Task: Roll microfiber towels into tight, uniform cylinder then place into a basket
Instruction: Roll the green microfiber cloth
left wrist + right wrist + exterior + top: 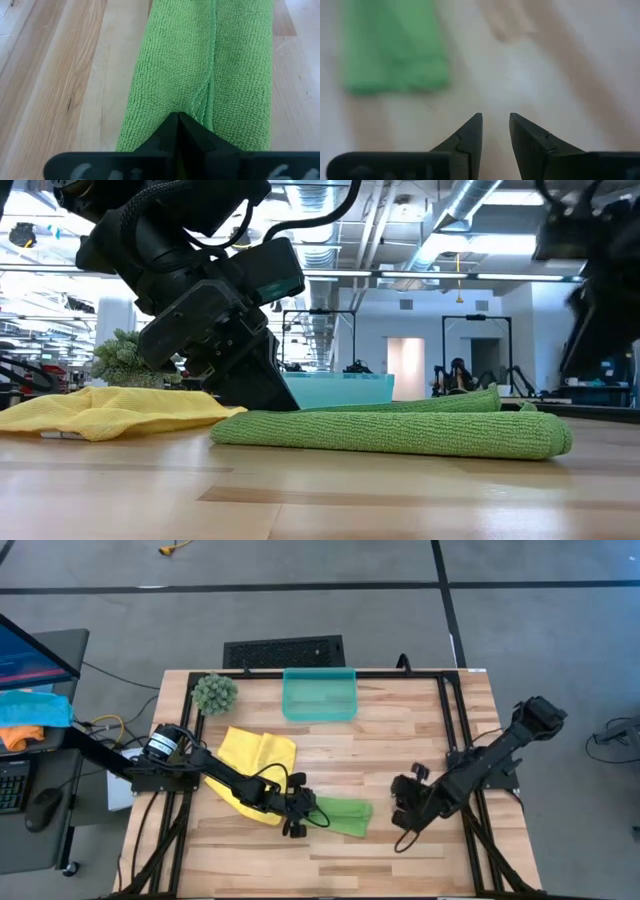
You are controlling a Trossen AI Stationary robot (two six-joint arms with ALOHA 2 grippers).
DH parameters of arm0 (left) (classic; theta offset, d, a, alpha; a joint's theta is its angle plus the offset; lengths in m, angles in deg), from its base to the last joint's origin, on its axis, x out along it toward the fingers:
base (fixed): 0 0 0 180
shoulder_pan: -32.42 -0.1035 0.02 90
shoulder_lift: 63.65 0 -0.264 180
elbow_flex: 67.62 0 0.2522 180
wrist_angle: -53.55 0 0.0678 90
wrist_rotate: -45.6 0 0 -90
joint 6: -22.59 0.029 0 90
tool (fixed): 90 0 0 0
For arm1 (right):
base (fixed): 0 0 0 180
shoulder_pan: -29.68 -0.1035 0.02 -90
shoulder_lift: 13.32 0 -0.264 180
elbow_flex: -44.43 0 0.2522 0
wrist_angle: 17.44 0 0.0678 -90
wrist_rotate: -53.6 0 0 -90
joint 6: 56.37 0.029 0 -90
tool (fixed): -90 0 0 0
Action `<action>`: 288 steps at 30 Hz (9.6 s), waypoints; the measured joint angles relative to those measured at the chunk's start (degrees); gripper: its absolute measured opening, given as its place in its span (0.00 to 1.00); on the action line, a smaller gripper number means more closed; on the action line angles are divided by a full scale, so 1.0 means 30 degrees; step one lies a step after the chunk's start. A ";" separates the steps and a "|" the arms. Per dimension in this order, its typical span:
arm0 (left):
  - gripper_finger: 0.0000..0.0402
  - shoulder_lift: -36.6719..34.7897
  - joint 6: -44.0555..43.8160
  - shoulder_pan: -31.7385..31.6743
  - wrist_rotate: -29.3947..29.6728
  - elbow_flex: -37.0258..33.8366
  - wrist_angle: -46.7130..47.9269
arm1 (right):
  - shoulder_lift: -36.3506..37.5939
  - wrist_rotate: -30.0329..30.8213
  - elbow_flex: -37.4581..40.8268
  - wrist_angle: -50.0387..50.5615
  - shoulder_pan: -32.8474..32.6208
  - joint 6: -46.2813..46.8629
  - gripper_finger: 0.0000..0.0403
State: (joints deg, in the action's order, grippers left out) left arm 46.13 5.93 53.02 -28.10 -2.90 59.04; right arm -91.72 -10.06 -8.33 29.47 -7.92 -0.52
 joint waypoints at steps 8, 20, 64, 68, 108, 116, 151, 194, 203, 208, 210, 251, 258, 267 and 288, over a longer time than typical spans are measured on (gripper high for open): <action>0.02 0.0015 0.0027 0.0003 0.0063 -0.0007 -0.0105 | 0.0876 -0.1266 0.3743 -1.2276 0.2258 -0.1134 0.31; 0.02 0.0015 0.0006 0.0007 0.0164 0.0000 -0.0108 | -0.2356 -0.8079 0.3769 -1.6220 0.6728 -0.1341 0.57; 0.02 -0.0155 0.0314 -0.0036 0.1669 -0.0007 -0.0915 | -0.5782 -1.2395 0.0124 -1.1534 0.6732 -0.4202 0.07; 0.02 -0.0853 0.0420 -0.0044 0.1661 -0.0015 -0.0273 | -0.5760 -1.1013 -0.1003 -0.8980 0.6088 -0.4799 0.06; 0.12 -0.3927 0.2170 -0.3982 -0.3821 0.0051 0.0788 | -0.5761 0.2358 -0.4478 0.0546 0.2798 -0.9996 0.04; 0.28 -0.3372 0.2115 -0.4809 -0.4526 0.0061 0.0156 | -0.5761 0.2750 -0.4485 0.0591 0.2812 -1.0278 0.04; 0.17 0.0044 0.0913 -0.5588 -1.0994 0.1474 -0.1536 | -0.5761 0.2677 -0.4485 0.0948 0.3424 -0.9235 0.04; 0.01 0.0015 1.4924 0.0437 0.1621 0.6929 0.9946 | -1.1021 0.6830 -0.8055 0.4234 0.0003 -1.0461 0.04; 0.02 0.2105 1.6567 0.0911 0.3708 0.6983 0.9721 | -1.1029 0.6745 -0.8041 0.3847 -0.0085 -1.0777 0.04; 0.02 0.2528 1.6289 0.1173 0.5821 0.7389 1.0523 | -1.1029 0.6743 -0.8026 0.3727 -0.0087 -1.0775 0.04; 0.02 0.2528 1.6197 0.1314 0.5857 0.7678 1.0752 | -1.1029 0.6736 -0.8023 0.3727 -0.0087 -1.0775 0.04; 0.02 0.2499 1.7088 0.1632 0.7515 0.6725 1.2139 | -1.3826 0.9009 -0.9524 0.5237 0.0568 -1.1766 0.04; 0.02 0.2441 1.6196 0.1672 0.5879 0.6725 1.1509 | -1.3841 0.7631 -0.9815 0.5157 0.0935 -1.2582 0.04; 0.02 0.2397 1.6334 0.1494 0.4138 0.6747 1.1245 | -1.3838 0.5227 -1.0268 0.4890 0.1872 -1.3823 0.04; 0.02 0.2470 1.5845 0.1486 0.3803 0.6725 1.1426 | -1.3906 0.1016 -1.2553 0.6395 0.2696 -1.4125 0.22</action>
State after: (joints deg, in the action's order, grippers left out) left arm 53.54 53.47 57.48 -16.69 17.28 93.32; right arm -133.44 -7.01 -45.98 48.66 0.17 -42.89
